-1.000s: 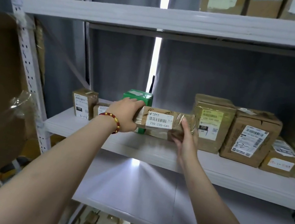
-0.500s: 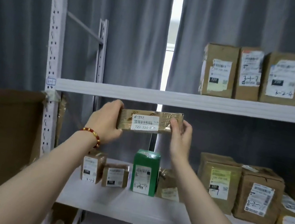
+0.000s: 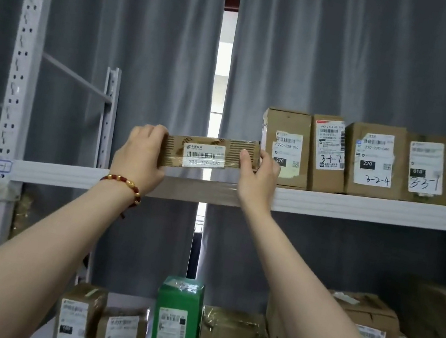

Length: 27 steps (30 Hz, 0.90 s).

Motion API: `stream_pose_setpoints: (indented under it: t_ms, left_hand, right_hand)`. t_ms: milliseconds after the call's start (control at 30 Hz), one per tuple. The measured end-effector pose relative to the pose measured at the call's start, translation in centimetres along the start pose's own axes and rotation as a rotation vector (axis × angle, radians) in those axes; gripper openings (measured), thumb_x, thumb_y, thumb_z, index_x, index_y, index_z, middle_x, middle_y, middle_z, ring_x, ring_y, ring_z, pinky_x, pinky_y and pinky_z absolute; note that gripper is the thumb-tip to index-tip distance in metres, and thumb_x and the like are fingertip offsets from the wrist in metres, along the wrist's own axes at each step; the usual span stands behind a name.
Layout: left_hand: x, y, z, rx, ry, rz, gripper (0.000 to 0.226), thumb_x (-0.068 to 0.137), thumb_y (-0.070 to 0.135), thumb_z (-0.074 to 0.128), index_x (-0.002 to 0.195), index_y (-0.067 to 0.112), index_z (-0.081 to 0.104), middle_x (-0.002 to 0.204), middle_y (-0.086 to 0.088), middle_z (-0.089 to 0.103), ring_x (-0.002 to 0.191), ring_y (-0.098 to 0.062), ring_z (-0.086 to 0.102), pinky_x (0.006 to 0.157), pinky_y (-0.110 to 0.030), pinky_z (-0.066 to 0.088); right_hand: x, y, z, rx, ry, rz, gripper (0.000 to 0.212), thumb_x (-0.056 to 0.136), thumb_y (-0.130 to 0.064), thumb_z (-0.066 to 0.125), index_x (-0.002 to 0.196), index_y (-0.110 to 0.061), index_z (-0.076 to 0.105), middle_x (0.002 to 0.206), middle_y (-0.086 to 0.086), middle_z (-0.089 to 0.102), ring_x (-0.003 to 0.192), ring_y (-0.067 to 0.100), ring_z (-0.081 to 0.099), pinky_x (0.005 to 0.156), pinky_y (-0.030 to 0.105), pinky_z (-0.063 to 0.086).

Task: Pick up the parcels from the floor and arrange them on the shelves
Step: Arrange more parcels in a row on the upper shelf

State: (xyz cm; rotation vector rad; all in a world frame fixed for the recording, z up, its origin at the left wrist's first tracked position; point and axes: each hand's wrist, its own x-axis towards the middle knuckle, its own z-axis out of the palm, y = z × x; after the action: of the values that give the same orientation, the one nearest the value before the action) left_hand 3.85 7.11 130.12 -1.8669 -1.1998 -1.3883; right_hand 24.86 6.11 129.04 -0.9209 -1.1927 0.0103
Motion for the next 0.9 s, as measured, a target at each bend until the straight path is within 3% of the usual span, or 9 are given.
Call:
stream_pose_setpoints:
  t_ms: [100, 200, 300, 467, 533, 633, 700, 767, 900]
  left_hand:
    - [1.6, 0.2, 2.0, 0.042, -0.043, -0.023, 0.041, 0.078, 0.001, 0.062, 0.115, 0.013, 0.048, 0.116, -0.007, 0.050, 0.112, -0.027, 0.041, 0.073, -0.041, 0.044]
    - [2.8, 0.1, 4.1, 0.063, -0.128, -0.062, 0.044, 0.078, 0.003, 0.064, 0.118, 0.012, 0.047, 0.122, -0.009, 0.048, 0.118, -0.028, 0.040, 0.083, -0.045, 0.047]
    - [3.4, 0.0, 6.3, 0.030, -0.179, -0.083, 0.038, 0.080, 0.005, 0.060, 0.116, 0.013, 0.049, 0.121, -0.007, 0.048, 0.123, -0.027, 0.039, 0.090, -0.045, 0.047]
    - [4.6, -0.7, 9.2, 0.019, -0.238, -0.084, 0.024, 0.085, 0.018, 0.051, 0.108, 0.013, 0.057, 0.102, -0.005, 0.051, 0.116, -0.032, 0.044, 0.095, -0.048, 0.044]
    - [5.2, -0.7, 10.0, 0.013, -0.253, -0.102, 0.027, 0.086, 0.017, 0.049, 0.110, 0.013, 0.061, 0.108, -0.011, 0.055, 0.119, -0.035, 0.045, 0.097, -0.046, 0.043]
    - [6.1, -0.3, 11.2, 0.047, -0.337, -0.175, 0.033, 0.092, 0.020, 0.045, 0.122, 0.018, 0.060, 0.138, -0.020, 0.046, 0.136, -0.042, 0.030, 0.111, -0.049, 0.031]
    - [6.6, -0.3, 12.2, 0.046, -0.380, -0.207, 0.032, 0.094, 0.024, 0.044, 0.122, 0.023, 0.059, 0.133, -0.017, 0.046, 0.135, -0.044, 0.031, 0.111, -0.051, 0.029]
    - [7.0, -0.4, 12.9, 0.003, -0.408, -0.229, 0.030, 0.093, 0.028, 0.048, 0.122, 0.024, 0.057, 0.125, -0.014, 0.048, 0.124, -0.042, 0.042, 0.107, -0.051, 0.037]
    - [7.4, -0.6, 13.4, -0.016, -0.493, -0.235, 0.050, 0.095, 0.033, 0.050, 0.143, 0.027, 0.041, 0.151, -0.017, 0.033, 0.131, -0.037, 0.042, 0.109, -0.051, 0.036]
  right_hand:
    - [2.3, 1.3, 0.4, -0.065, -0.029, -0.044, 0.044, 0.099, -0.030, 0.056, 0.137, -0.011, 0.048, 0.139, 0.005, 0.040, 0.117, 0.015, 0.049, 0.098, 0.017, 0.032]
    - [3.9, 3.0, 0.8, -0.215, -0.079, -0.122, 0.052, 0.095, -0.017, 0.059, 0.143, -0.011, 0.041, 0.142, 0.009, 0.040, 0.125, 0.022, 0.048, 0.106, 0.029, 0.037]
    - [4.9, 4.4, 0.9, -0.449, -0.180, -0.227, 0.061, 0.087, -0.007, 0.062, 0.144, -0.017, 0.042, 0.138, 0.008, 0.045, 0.120, 0.025, 0.051, 0.101, 0.035, 0.045]
    - [6.2, 5.5, 1.4, -0.716, -0.201, -0.291, 0.041, 0.086, -0.014, 0.058, 0.127, -0.018, 0.061, 0.124, 0.009, 0.053, 0.107, 0.030, 0.058, 0.085, 0.038, 0.050]
    - [6.5, 5.6, 1.5, -0.761, -0.199, -0.271, 0.038, 0.086, -0.017, 0.055, 0.123, -0.017, 0.064, 0.124, 0.010, 0.053, 0.107, 0.031, 0.057, 0.083, 0.037, 0.049]
    - [6.3, 5.5, 1.6, -0.822, -0.159, -0.275, 0.036, 0.088, -0.021, 0.053, 0.121, -0.011, 0.063, 0.133, 0.010, 0.049, 0.115, 0.030, 0.052, 0.086, 0.039, 0.048]
    - [6.0, 5.5, 1.7, -0.873, -0.132, -0.296, 0.038, 0.091, -0.025, 0.049, 0.124, -0.008, 0.059, 0.138, 0.009, 0.046, 0.120, 0.029, 0.048, 0.089, 0.040, 0.046]
    - [5.7, 5.5, 1.9, -0.932, -0.126, -0.318, 0.041, 0.094, -0.027, 0.043, 0.127, -0.006, 0.055, 0.135, 0.010, 0.048, 0.120, 0.029, 0.047, 0.087, 0.039, 0.045]
    - [5.5, 5.6, 1.9, -0.993, -0.146, -0.353, 0.040, 0.096, -0.027, 0.037, 0.126, -0.005, 0.053, 0.129, 0.011, 0.051, 0.112, 0.031, 0.052, 0.075, 0.036, 0.035]
